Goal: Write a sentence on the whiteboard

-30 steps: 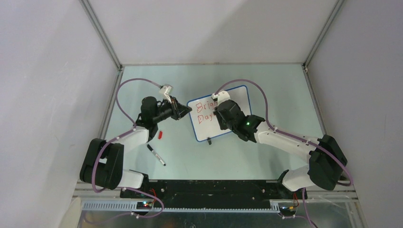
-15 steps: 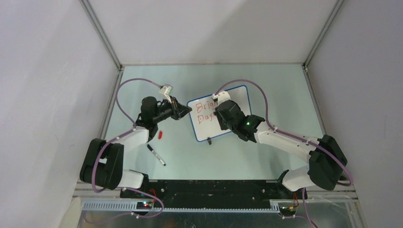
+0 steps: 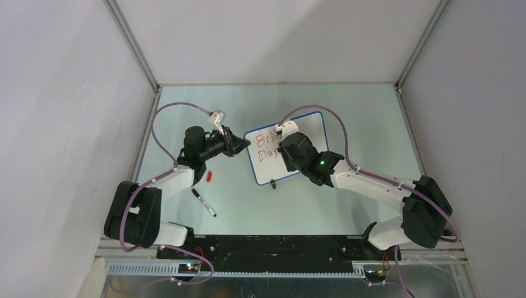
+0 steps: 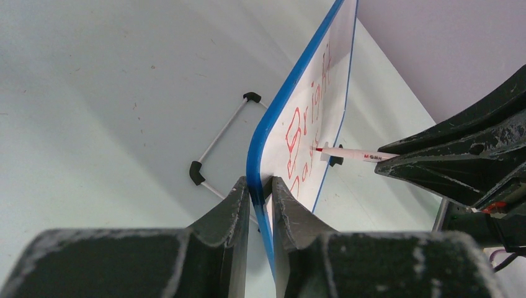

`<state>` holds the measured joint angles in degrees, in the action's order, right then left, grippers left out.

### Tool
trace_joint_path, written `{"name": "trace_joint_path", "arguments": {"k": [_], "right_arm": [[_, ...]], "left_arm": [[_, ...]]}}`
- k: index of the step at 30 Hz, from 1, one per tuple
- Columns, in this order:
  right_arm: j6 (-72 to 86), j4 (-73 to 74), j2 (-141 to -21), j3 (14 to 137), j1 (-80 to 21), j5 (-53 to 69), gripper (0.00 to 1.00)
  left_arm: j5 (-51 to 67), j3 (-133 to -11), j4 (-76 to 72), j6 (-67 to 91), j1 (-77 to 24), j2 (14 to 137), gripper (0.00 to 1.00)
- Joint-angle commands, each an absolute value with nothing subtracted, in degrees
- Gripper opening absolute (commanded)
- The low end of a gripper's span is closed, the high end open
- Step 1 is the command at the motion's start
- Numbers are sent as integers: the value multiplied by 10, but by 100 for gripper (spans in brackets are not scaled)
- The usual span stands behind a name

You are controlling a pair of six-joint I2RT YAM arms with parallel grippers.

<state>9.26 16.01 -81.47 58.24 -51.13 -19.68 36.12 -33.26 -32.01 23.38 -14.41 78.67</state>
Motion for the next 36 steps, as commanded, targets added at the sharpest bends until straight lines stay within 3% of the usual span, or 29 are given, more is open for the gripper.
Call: {"name": "trace_joint_path", "arguments": {"k": [1,19,36], "right_arm": [[86,147,-823,590,-517,-201,0],[88,155,-753,589,-523,-188,0],[60,36,-707,494,-561,-219,0]], "left_arm": [[353,-345,-306,207,-149,773,20],[353,-344,-305,207,-149,772,20],[352,-344,-305,207,-149,771,20]]}}
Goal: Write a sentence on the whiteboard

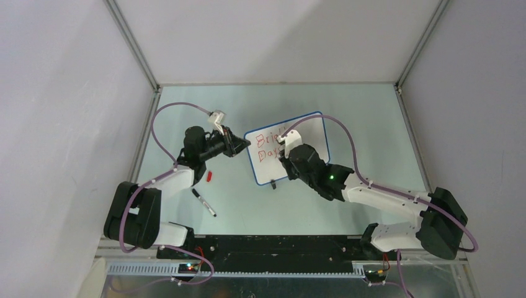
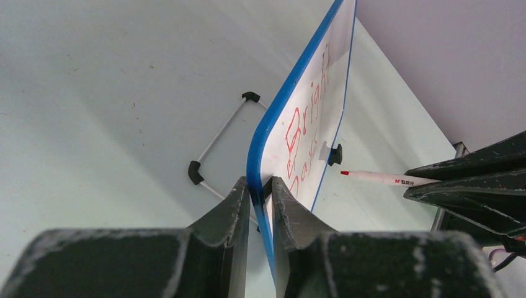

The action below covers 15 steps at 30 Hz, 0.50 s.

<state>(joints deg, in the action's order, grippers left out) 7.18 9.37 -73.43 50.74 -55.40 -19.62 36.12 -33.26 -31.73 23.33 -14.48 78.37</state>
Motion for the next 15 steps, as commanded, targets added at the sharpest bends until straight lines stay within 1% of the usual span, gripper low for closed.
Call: {"name": "trace_joint_path", "arguments": {"k": [1,10,12,15], "right_arm": [[61,35,-707,490,-562,-222,0],[56,6,-702,466,-577,-246,0],[54,-8,-701,465,-580,-248,0],[53,-14,-701,465,-585,-251,0]], "left_arm": [[352,-344,-305,206,-149,772,20],[353,-341,-307,207,-149,768,20],[352,-337,-311,208,-149,762,23],[350,-330,-313,209,-149,761,31]]}}
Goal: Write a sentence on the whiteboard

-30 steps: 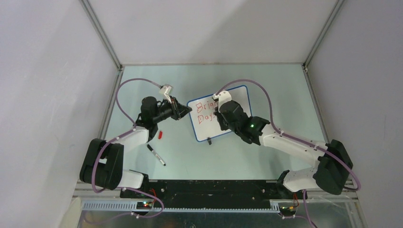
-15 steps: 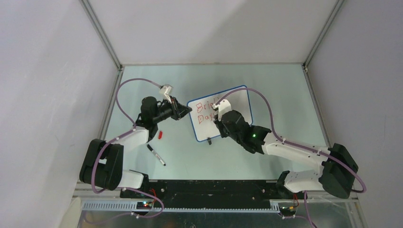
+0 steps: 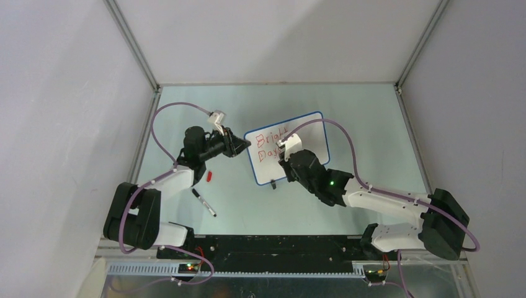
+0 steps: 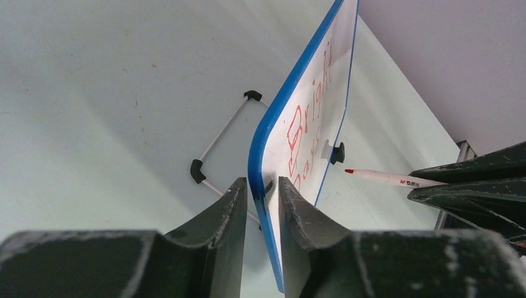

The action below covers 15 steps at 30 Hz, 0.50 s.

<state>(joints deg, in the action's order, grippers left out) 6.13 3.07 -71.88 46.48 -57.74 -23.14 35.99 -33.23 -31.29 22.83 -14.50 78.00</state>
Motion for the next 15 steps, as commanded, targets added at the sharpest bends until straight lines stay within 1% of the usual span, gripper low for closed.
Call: {"name": "trace_joint_path", "arguments": {"k": [1,5,15], "right_arm": [[54,-14,-701,465,-585,-251,0],[53,-14,-694,461,-589,-254,0],[56,-20,-669,447,-590,-255,0]], "left_arm": [[350,-327,-315,211,-149,762,34],[355,-311,-339,227,-148,761,38],[364,-269,-375,254,-148,739,36]]}}
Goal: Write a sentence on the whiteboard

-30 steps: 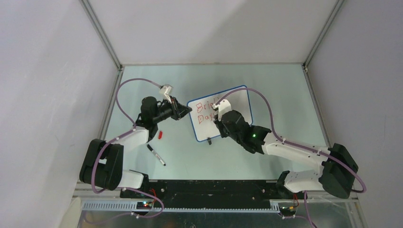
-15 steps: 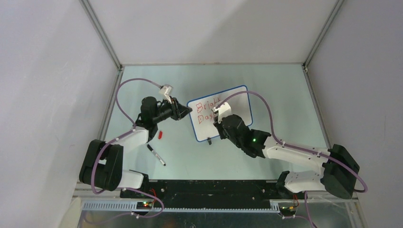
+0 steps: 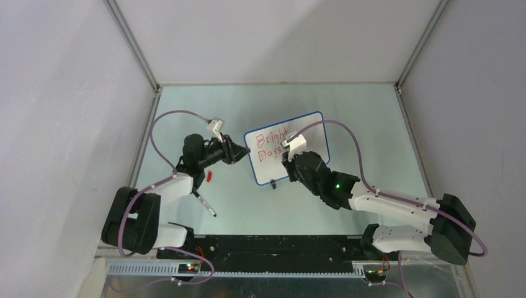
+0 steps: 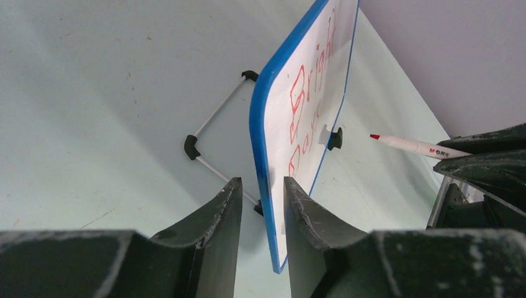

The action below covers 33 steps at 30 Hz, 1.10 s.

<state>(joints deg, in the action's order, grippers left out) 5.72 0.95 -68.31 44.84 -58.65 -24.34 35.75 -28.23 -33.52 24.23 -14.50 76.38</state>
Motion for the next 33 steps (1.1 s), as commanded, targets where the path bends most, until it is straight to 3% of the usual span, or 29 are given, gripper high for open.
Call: {"name": "trace_joint_path", "arguments": {"k": [1,13,33], "right_arm": [[57,-20,-669,446,-590,-253,0],[58,-22,-679,446,-594,-248,0],[44,-25,-718,452,-630,-252,0]], "left_arm": [[365,-265,-380,254,-148,737,36],[414,-273,-438,263,-147,805,31],[404,-303,-363,217,-152,789,31]]}}
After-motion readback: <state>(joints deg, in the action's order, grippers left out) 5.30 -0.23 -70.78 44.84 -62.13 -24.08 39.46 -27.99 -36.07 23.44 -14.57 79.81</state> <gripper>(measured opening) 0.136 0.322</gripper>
